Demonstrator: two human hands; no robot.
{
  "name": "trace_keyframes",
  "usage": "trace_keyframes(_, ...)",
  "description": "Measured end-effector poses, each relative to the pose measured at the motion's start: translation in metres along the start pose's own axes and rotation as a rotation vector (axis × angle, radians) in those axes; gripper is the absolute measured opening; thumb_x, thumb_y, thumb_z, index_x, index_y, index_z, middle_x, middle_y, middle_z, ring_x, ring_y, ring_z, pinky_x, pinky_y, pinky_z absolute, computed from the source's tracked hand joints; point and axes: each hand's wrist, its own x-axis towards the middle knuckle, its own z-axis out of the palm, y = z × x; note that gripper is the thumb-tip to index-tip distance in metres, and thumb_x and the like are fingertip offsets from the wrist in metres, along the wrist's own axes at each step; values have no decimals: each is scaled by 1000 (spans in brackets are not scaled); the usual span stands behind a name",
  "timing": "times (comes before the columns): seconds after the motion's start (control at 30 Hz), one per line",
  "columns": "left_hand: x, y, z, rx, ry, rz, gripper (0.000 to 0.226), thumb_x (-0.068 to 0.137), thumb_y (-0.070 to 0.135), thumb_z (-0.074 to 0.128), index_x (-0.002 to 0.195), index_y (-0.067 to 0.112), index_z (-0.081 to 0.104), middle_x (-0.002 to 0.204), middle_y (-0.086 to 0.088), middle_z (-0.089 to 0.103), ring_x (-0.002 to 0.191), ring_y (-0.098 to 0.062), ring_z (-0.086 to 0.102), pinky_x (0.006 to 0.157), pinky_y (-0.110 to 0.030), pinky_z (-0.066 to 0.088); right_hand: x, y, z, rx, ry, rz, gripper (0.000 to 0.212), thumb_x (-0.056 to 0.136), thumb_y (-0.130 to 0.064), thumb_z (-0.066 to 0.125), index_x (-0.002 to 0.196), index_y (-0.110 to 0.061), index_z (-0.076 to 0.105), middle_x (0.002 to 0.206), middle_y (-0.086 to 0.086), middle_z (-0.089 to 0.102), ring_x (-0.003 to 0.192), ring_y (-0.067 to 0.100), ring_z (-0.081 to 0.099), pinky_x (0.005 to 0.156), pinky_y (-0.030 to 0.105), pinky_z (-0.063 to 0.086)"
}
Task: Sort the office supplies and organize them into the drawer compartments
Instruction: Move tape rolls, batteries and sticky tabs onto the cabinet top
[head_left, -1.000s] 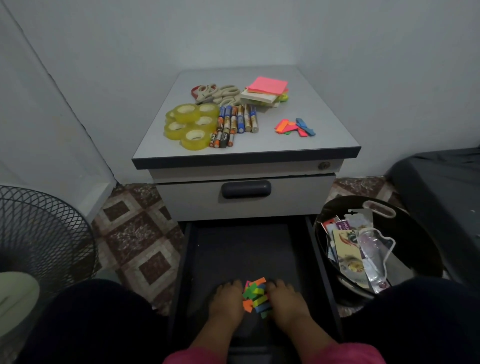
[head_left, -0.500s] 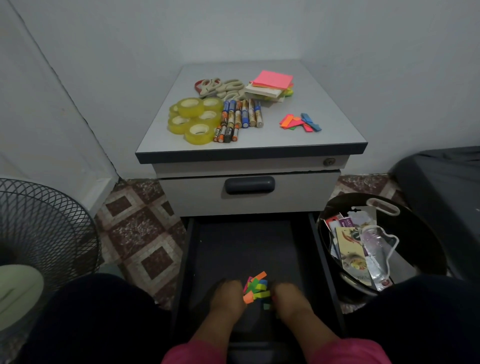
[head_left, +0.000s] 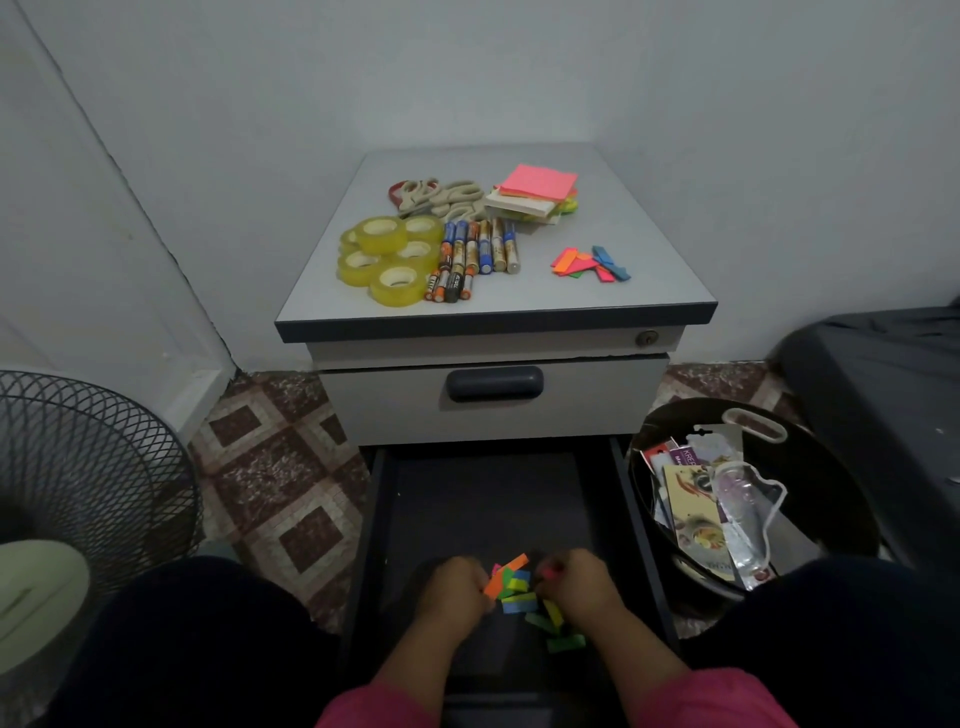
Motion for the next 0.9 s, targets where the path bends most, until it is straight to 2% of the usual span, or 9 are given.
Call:
trace_keyframes(0.07, 0, 3, -5, -137, 20, 21, 23, 76, 5, 71, 67, 21, 57, 80, -1, 66, 79, -15, 62, 77, -29, 51, -3, -6, -6, 88, 25, 12, 15, 80, -6, 71, 82, -20, 67, 94, 3, 68, 85, 12, 62, 72, 19, 50)
trace_keyframes(0.13, -1, 10, -11, -270, 62, 66, 27, 75, 0, 71, 65, 21, 58, 70, 1, 64, 69, -14, 60, 71, -29, 52, -4, -14, -14, 207, 66, -13, 18, 78, -2, 73, 77, -18, 65, 88, 4, 67, 81, 13, 61, 65, 17, 48)
trace_keyframes(0.3, -15, 53, -43, -486, 207, 266, 31, 81, -3, 66, 64, 23, 62, 59, 9, 59, 50, 7, 53, 56, -15, 41, -18, -57, -51, 479, 219, -184, 20, 80, -1, 72, 80, -19, 63, 78, -1, 64, 80, 17, 61, 68, 25, 49)
trace_keyframes(0.47, -51, 122, -95, -666, 430, 567, 26, 87, 5, 65, 73, 28, 64, 72, 2, 64, 64, 2, 56, 62, -15, 42, -49, -115, -112, 544, 391, -461, 18, 84, -9, 70, 93, -23, 64, 88, -6, 66, 83, 7, 63, 75, 24, 52)
trace_keyframes(0.53, -62, 151, -118, -671, 587, 689, 22, 88, 13, 65, 79, 32, 63, 82, -3, 64, 73, -6, 57, 65, -18, 44, -58, -139, -139, 588, 457, -553, 18, 84, -12, 70, 97, -23, 66, 91, -6, 67, 86, 6, 63, 76, 24, 53)
trace_keyframes(0.63, -57, 193, -150, -627, 742, 778, 8, 92, 22, 61, 85, 23, 66, 86, -2, 62, 79, -14, 56, 68, -27, 44, -47, -169, -176, 544, 625, -626, 15, 83, -17, 71, 96, -24, 68, 90, -5, 68, 87, 12, 65, 79, 29, 54)
trace_keyframes(0.7, -41, 218, -167, -512, 761, 787, 12, 94, 17, 56, 90, 13, 67, 89, -4, 62, 82, -16, 54, 69, -29, 42, -30, -184, -197, 483, 694, -637, 18, 84, -18, 69, 102, -21, 69, 93, -3, 67, 91, 15, 64, 83, 32, 53)
trace_keyframes(0.8, -18, 246, -181, -358, 728, 743, 23, 95, 7, 46, 107, 7, 66, 105, -10, 62, 89, -14, 51, 74, -25, 38, -7, -199, -218, 361, 744, -637, 28, 89, -15, 61, 117, -13, 65, 106, 3, 65, 95, 12, 58, 86, 26, 49)
trace_keyframes(0.9, -5, 260, -182, -283, 714, 704, 26, 96, 6, 41, 105, 6, 66, 106, -12, 59, 89, -19, 53, 74, -29, 41, 10, -203, -224, 295, 731, -678, 33, 92, -13, 56, 124, -11, 61, 117, 7, 63, 103, 15, 57, 93, 31, 49)
